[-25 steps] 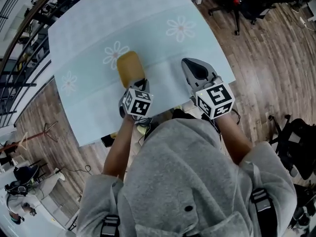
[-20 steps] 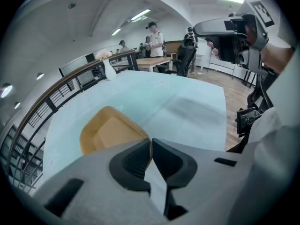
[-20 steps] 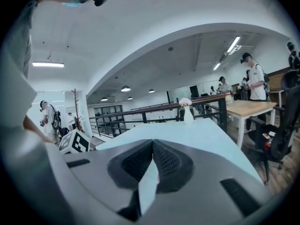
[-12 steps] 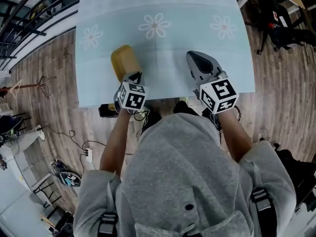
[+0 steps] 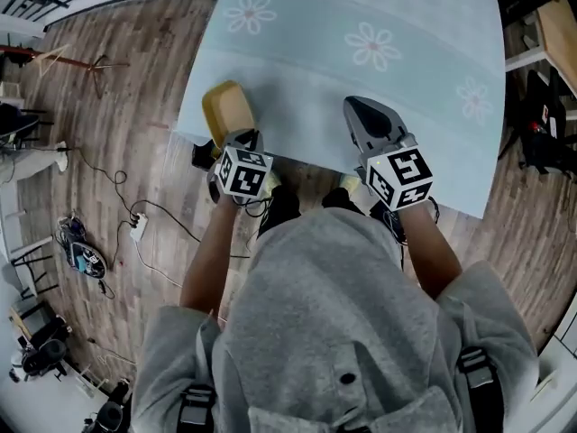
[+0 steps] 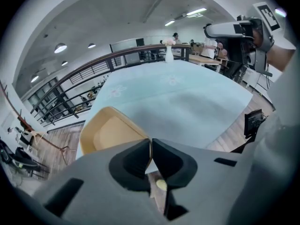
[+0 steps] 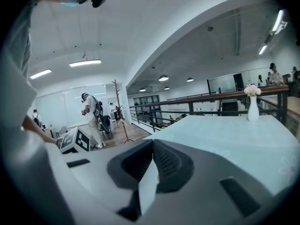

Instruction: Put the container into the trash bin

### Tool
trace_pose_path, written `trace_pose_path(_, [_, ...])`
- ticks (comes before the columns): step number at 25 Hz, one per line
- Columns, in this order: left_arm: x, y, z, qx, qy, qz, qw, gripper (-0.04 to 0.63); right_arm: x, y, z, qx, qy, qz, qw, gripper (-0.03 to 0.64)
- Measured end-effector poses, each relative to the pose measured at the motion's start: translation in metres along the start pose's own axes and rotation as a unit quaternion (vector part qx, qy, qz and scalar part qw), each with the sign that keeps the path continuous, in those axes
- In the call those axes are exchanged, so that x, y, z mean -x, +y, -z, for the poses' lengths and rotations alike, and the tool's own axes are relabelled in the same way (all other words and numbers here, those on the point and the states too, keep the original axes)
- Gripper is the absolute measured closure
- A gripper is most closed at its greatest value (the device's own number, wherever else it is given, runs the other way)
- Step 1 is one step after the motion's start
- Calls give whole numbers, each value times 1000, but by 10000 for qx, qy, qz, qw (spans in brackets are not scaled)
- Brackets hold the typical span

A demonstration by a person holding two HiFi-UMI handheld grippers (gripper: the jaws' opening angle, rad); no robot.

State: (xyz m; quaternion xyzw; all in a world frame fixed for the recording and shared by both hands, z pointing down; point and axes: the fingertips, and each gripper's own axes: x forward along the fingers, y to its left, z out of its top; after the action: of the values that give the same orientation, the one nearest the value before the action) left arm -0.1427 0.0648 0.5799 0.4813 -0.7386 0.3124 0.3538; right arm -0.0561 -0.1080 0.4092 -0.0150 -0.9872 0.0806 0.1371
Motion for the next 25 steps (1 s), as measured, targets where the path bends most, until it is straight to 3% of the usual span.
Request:
trace_pose_path(12, [55,106,116,1256,209,-792,9887,561,-97,127,4,347,398,-1184,9916,591])
trace_pose_path(18, [62,139,165,1628,336,-790,9829,561,-138,178,13,404,576,-1427,9873,591])
trace_pose_path(25, [41,154,203,1898,477,-503,9794,561,-168,210,27,425,875,-1446,9847,591])
